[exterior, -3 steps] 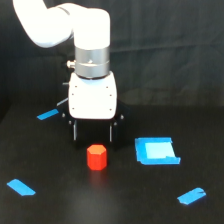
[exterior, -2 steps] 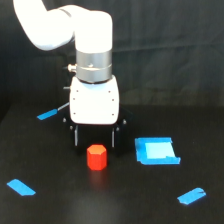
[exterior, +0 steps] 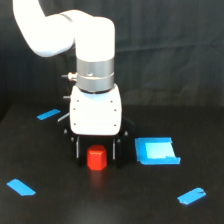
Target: Pick up the red object from the table
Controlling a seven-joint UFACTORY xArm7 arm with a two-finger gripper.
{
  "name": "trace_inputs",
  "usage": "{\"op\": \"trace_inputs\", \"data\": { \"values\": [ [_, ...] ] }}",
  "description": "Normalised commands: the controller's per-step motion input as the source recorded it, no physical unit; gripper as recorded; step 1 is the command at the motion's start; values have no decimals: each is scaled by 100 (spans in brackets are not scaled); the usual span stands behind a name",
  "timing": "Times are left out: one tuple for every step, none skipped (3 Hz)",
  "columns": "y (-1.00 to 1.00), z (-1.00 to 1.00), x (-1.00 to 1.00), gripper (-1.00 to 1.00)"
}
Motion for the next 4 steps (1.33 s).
{"op": "trace_inputs", "data": {
  "values": [
    [8,-13,8,-99],
    [0,-14,14,-98],
    [-7,-19,7,-100],
    [5,-13,16,-100]
  ]
}}
